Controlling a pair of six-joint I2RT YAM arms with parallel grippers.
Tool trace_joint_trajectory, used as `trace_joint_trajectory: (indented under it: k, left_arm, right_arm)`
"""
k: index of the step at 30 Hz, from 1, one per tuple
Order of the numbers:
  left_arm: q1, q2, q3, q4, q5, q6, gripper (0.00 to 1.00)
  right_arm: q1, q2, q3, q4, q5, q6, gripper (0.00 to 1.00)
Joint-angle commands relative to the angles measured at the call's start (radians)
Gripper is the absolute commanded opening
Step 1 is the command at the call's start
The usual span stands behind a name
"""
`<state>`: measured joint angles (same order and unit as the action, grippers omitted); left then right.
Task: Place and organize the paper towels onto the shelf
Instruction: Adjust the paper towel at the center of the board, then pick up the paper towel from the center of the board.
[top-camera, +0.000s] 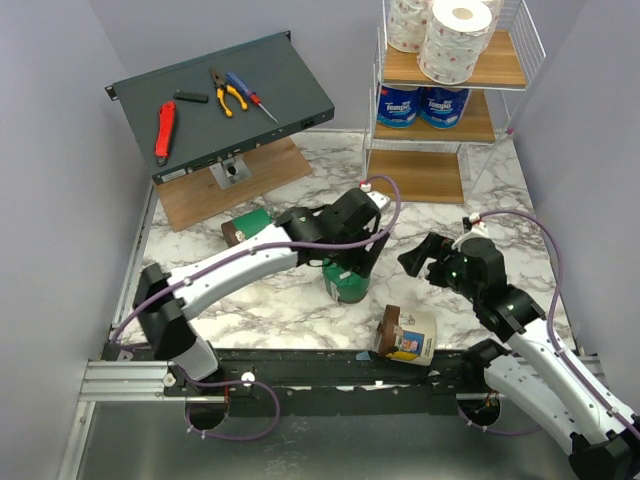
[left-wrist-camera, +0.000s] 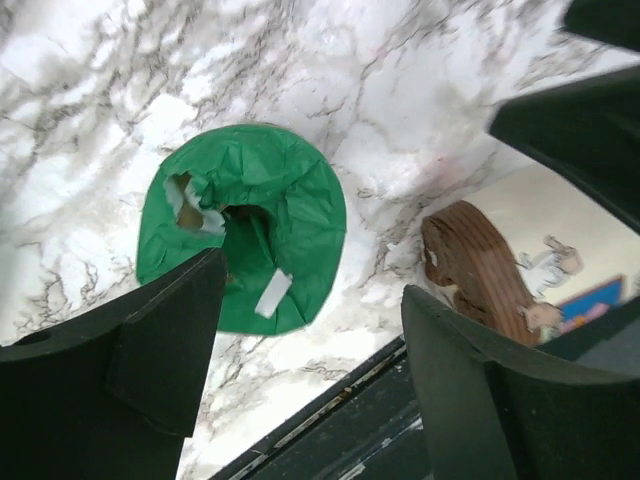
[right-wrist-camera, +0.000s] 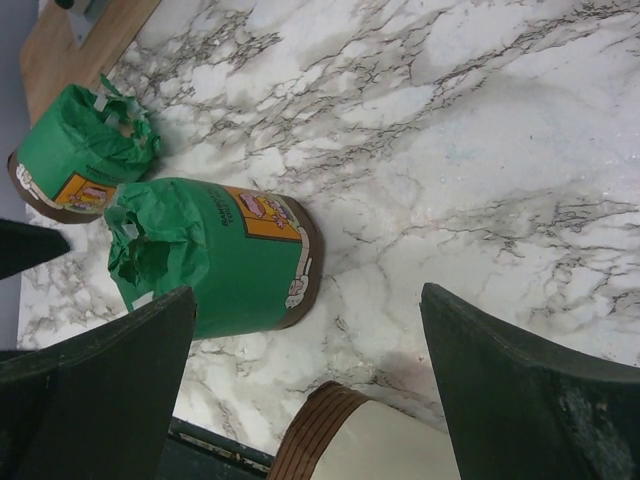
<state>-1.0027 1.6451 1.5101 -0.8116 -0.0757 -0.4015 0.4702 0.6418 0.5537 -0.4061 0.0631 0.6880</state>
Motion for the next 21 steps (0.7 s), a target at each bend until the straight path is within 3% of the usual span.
trace_joint_trajectory:
  k: [1, 4, 10, 13, 17, 21]
  left_arm:
    - [-0.011, -0.22, -0.034, 0.022, -0.065, -0.042, 0.78]
    - [-0.01, -0.391, -0.184, 0.106, -0.107, -0.091, 0.8]
    - [-0.004, -0.812, -0.666, 0.421, -0.183, -0.231, 0.89]
    - [-0.001, -0.975, -0.876, 0.547, -0.191, -0.284, 0.9]
    - [-0.001, -1.114, -1.055, 0.661, -0.168, -0.322, 0.89]
    - [-0.001, -1.181, -1.138, 0.715, -0.187, -0.334, 0.89]
  right_arm:
    - [0.004, 0.016, 0.039, -0.01, 0.02, 0.006, 0.97]
    - [0.004, 0.028, 0.042, 0.018, -0.017, 0.007, 0.96]
    - [0.005, 0.074, 0.047, 0.13, -0.169, -0.006, 0.93]
    - [0.005, 0.175, 0.091, 0.127, -0.232, -0.033, 0.9]
    - [0.005, 0.321, 0.177, 0.072, -0.271, -0.095, 0.87]
    - [0.018, 0.403, 0.242, 0.047, -0.293, -0.127, 0.87]
